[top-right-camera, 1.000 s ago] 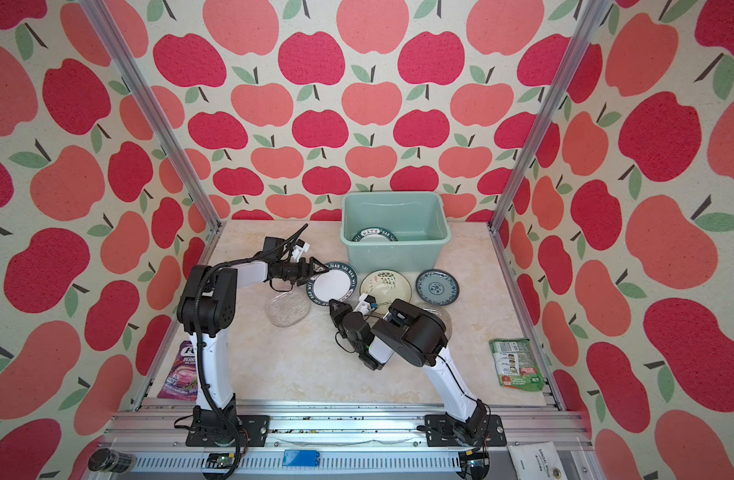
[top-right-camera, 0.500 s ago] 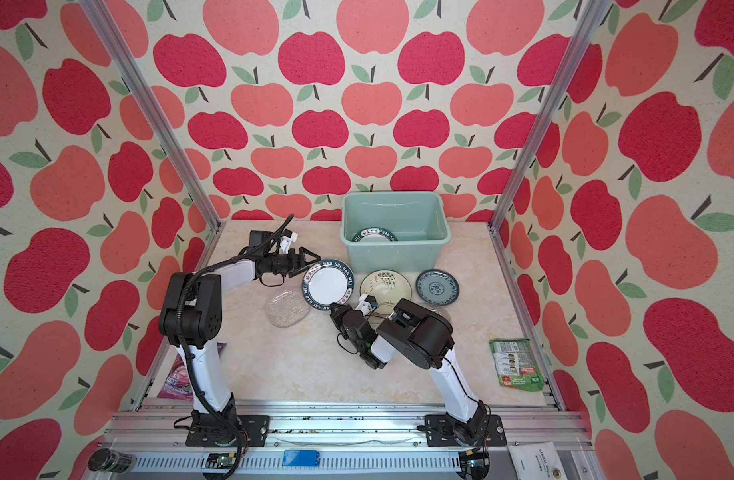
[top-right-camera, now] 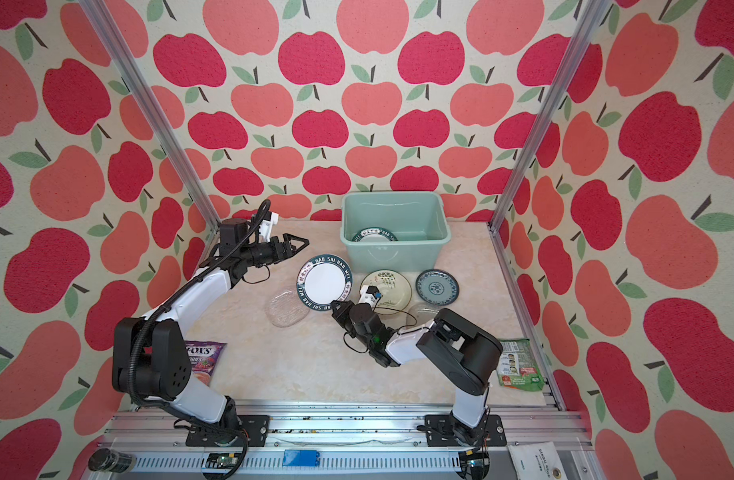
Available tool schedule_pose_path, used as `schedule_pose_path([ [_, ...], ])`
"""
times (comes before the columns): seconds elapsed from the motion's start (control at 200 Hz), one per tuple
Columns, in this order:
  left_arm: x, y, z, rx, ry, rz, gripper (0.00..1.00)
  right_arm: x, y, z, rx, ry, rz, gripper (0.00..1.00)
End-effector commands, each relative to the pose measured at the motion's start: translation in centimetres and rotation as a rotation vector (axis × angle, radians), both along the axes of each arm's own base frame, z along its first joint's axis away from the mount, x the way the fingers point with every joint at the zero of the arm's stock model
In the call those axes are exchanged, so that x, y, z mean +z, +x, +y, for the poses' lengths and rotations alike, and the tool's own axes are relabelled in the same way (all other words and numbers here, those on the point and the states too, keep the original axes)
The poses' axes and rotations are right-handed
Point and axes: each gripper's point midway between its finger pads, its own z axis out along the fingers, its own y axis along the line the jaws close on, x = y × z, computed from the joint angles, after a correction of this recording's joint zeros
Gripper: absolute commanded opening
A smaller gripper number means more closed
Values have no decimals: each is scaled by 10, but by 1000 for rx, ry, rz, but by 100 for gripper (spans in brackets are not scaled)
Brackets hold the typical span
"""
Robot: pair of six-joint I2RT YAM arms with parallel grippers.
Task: Place the plates into the plastic bin on the countertop
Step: 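Lift the green-rimmed plate upright between both grippers, drawing it toward the robot, then hold the plate upright between both grippers, adjusting the grip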
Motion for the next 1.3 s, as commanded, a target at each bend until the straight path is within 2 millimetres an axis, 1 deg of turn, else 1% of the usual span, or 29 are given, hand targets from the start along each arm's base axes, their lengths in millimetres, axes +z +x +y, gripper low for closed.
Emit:
schedule_pose_path([
  [0.0, 11, -27, 0, 25, 59, -6, 89, 19, -17, -1, 115, -65, -43, 0],
  [0.08, 22, -53, -1, 34, 99, -20, 87, 34, -30, -5, 189, -110, -65, 0],
  [0.165, 30, -86, 0, 43, 137, -27, 87, 51, -45, -13, 263, -170, -98, 0],
  [0.235, 37, -112, 5, 67, 153, -28, 85, 64, -55, -24, 309, -208, -121, 0],
  [0.25, 33, -116, 6, 76, 160, -10, 85, 66, -57, -26, 319, -214, -125, 0],
  [0.265, 39, -124, 9, 87, 158, -21, 85, 69, -60, -29, 327, -221, -129, 0],
  [0.4, 50, -171, 14, 114, 129, -15, 83, 84, -79, -54, 398, -295, -152, 0],
  [0.45, 51, -186, 16, 113, 125, -12, 83, 90, -85, -62, 424, -313, -160, 0],
  [0.525, 48, -208, 17, 82, 123, 13, 83, 103, -94, -72, 460, -313, -182, 0],
  [0.62, 44, -229, 14, 26, 119, 58, 82, 117, -104, -82, 501, -304, -201, 0],
  [0.715, 40, -243, 14, -1, 122, 91, 82, 128, -111, -93, 520, -296, -214, 0],
  [0.855, 29, -251, 18, 3, 136, 131, 82, 147, -121, -107, 535, -238, -238, 0],
  [0.955, 25, -252, 6, -46, 79, 159, 82, 151, -128, -115, 538, -228, -225, 0],
  [1.016, 26, -252, -1, -75, 43, 155, 81, 152, -132, -118, 540, -219, -220, 0],
  [1.181, 30, -246, -13, -102, -17, 124, 81, 157, -137, -125, 521, -185, -227, 0],
  [1.296, 32, -246, -25, -150, -26, 107, 81, 156, -138, -127, 513, -172, -219, 0],
])
